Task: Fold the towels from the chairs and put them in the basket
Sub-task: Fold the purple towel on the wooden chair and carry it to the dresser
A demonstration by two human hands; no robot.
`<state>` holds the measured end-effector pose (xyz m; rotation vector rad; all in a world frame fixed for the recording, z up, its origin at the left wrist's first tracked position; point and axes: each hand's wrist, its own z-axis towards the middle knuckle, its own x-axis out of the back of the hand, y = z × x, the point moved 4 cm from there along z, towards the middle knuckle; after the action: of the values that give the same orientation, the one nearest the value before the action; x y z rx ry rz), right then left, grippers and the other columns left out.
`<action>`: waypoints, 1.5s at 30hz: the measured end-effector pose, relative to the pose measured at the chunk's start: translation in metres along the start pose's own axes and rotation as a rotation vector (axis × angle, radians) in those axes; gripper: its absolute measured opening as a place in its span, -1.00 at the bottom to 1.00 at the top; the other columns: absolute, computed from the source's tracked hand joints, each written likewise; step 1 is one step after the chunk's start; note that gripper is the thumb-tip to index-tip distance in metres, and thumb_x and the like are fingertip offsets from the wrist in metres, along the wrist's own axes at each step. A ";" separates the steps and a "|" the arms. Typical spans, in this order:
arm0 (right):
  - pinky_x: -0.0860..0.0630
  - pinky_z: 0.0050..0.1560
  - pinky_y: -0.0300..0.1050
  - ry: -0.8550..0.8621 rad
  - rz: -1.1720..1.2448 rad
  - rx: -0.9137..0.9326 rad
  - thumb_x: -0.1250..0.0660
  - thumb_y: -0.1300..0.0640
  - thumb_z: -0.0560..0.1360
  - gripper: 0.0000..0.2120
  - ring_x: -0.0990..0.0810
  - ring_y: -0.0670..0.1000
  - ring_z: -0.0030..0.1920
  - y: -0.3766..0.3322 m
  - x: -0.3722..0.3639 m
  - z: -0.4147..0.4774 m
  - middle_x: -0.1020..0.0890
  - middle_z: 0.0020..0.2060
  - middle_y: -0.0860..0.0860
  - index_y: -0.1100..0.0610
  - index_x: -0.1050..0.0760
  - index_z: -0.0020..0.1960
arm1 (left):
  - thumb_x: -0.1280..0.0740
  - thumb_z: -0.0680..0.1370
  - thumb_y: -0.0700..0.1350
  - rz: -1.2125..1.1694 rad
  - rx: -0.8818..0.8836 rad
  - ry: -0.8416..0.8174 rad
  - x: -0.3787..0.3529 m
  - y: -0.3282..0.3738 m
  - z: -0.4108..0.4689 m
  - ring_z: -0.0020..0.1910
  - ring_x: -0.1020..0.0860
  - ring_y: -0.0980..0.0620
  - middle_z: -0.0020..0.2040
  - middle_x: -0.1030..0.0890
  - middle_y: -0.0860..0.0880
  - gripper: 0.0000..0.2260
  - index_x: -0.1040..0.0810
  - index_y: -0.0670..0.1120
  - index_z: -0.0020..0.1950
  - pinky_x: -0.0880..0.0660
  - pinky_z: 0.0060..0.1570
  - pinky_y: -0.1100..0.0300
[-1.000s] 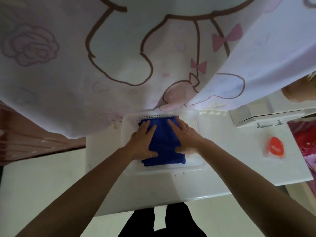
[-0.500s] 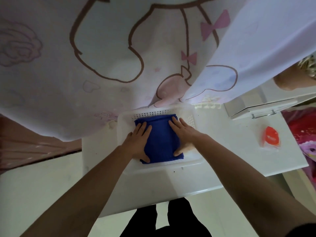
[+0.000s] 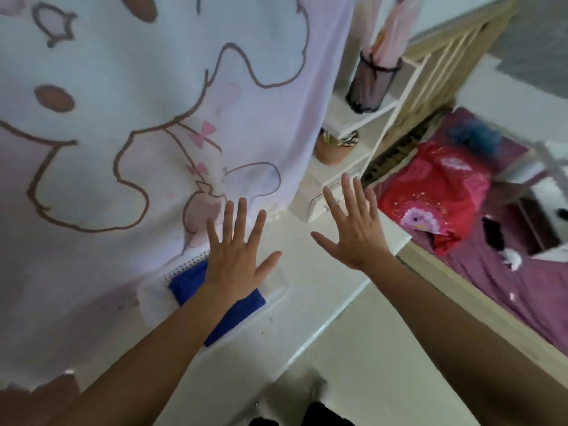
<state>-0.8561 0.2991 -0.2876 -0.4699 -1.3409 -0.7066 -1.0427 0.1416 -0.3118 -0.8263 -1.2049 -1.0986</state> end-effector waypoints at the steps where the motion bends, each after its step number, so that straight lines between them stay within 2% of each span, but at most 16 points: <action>1: 0.08 0.56 0.31 0.023 -0.019 -0.053 -0.06 -0.43 0.52 -0.14 0.18 0.25 0.61 0.025 0.015 -0.012 0.16 0.62 0.19 0.00 0.10 0.64 | 0.01 0.56 0.40 -0.011 -0.011 0.025 0.010 0.022 0.008 0.58 0.22 -0.23 0.61 0.20 -0.19 -0.24 0.06 0.01 0.62 0.05 0.46 -0.37; 3: 0.14 0.56 0.31 0.073 -0.033 -0.156 -0.07 -0.42 0.53 -0.14 0.18 0.25 0.61 0.071 0.043 -0.039 0.16 0.62 0.19 0.00 0.10 0.64 | 0.02 0.56 0.39 -0.013 -0.072 0.069 0.029 0.067 0.021 0.58 0.20 -0.24 0.61 0.18 -0.19 -0.25 0.06 0.00 0.62 0.08 0.45 -0.38; 6: 0.22 0.56 0.26 0.126 -0.055 -0.264 -0.05 -0.40 0.55 -0.15 0.23 0.23 0.60 0.126 0.077 -0.075 0.21 0.61 0.18 -0.02 0.19 0.64 | -0.01 0.59 0.33 0.006 -0.173 0.096 0.056 0.124 0.037 0.59 0.10 -0.25 0.62 0.06 -0.20 -0.30 -0.01 -0.03 0.62 0.03 0.44 -0.39; 10: 0.16 0.57 0.27 0.190 -0.078 -0.411 -0.04 -0.37 0.56 -0.19 0.23 0.22 0.60 0.210 0.117 -0.152 0.21 0.61 0.17 0.00 0.15 0.64 | 0.01 0.60 0.27 0.008 -0.302 0.159 0.097 0.223 0.055 0.56 -0.08 -0.26 0.59 -0.14 -0.21 -0.35 -0.16 -0.08 0.58 -0.08 0.43 -0.36; 14: 0.12 0.58 0.26 0.217 -0.131 -0.513 0.00 -0.35 0.59 -0.24 0.17 0.23 0.61 0.296 0.148 -0.254 0.16 0.61 0.19 0.01 0.09 0.64 | 0.06 0.60 0.26 -0.046 -0.396 0.197 0.125 0.353 0.059 0.57 -0.07 -0.25 0.58 -0.14 -0.22 -0.35 -0.17 -0.10 0.58 -0.09 0.44 -0.35; 17: 0.07 0.57 0.28 0.260 -0.178 -0.630 -0.06 -0.31 0.59 -0.26 0.11 0.24 0.61 0.369 0.170 -0.343 0.08 0.62 0.20 0.04 -0.01 0.63 | 0.07 0.60 0.28 -0.101 -0.506 0.246 0.138 0.465 0.051 0.58 -0.01 -0.20 0.60 -0.09 -0.19 -0.35 -0.12 -0.07 0.59 -0.05 0.47 -0.31; 20: 0.08 0.57 0.28 0.249 -0.186 -0.755 0.01 -0.34 0.59 -0.25 0.15 0.23 0.61 0.422 0.185 -0.420 0.12 0.62 0.19 0.04 0.03 0.64 | 0.07 0.60 0.28 -0.168 -0.592 0.262 0.144 0.554 0.039 0.58 -0.02 -0.20 0.60 -0.09 -0.20 -0.34 -0.11 -0.09 0.59 -0.03 0.49 -0.28; 28: 0.03 0.57 0.27 0.273 -0.230 -1.116 -0.05 -0.32 0.59 -0.27 0.09 0.20 0.62 0.540 0.193 -0.632 0.04 0.62 0.17 0.01 -0.01 0.63 | 0.00 0.61 0.25 -0.292 -1.008 0.219 0.136 0.824 -0.028 0.56 -0.10 -0.21 0.59 -0.12 -0.21 -0.37 -0.18 -0.08 0.58 -0.11 0.47 -0.29; 34: 0.11 0.59 0.23 0.225 -0.368 -1.303 -0.06 -0.30 0.61 -0.31 0.11 0.19 0.62 0.617 0.213 -0.766 0.07 0.62 0.18 0.01 -0.05 0.63 | -0.01 0.59 0.22 -0.489 -1.287 0.223 0.126 1.018 -0.072 0.52 -0.19 -0.27 0.56 -0.17 -0.27 -0.38 -0.26 -0.12 0.55 -0.17 0.41 -0.31; 38: 0.07 0.58 0.21 0.229 -0.531 -1.512 -0.16 -0.25 0.58 -0.30 0.02 0.21 0.61 0.677 0.258 -0.879 -0.02 0.61 0.21 0.04 -0.11 0.61 | -0.02 0.61 0.22 -0.662 -1.470 0.152 0.143 1.172 -0.123 0.58 -0.07 -0.19 0.60 -0.09 -0.20 -0.38 -0.17 -0.09 0.58 -0.07 0.48 -0.26; 42: 0.00 0.57 0.24 0.193 -0.678 -1.704 -0.12 -0.26 0.59 -0.31 0.01 0.22 0.61 0.693 0.303 -0.980 -0.02 0.61 0.21 0.05 -0.12 0.61 | 0.01 0.62 0.20 -0.762 -1.670 0.116 0.166 1.297 -0.198 0.58 -0.04 -0.17 0.60 -0.07 -0.19 -0.40 -0.14 -0.09 0.59 -0.05 0.49 -0.24; 45: 0.02 0.58 0.22 0.169 -0.743 -1.861 -0.06 -0.28 0.59 -0.31 0.03 0.21 0.61 0.685 0.320 -1.062 0.01 0.62 0.19 0.04 -0.08 0.62 | 0.00 0.62 0.20 -0.801 -1.829 0.078 0.179 1.371 -0.274 0.58 -0.05 -0.17 0.60 -0.08 -0.20 -0.40 -0.15 -0.08 0.58 -0.07 0.47 -0.26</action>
<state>0.4017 0.0035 -0.1125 -1.2922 -0.2593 -2.5060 0.3483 0.2475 -0.1086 -1.5730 -0.0553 -2.9226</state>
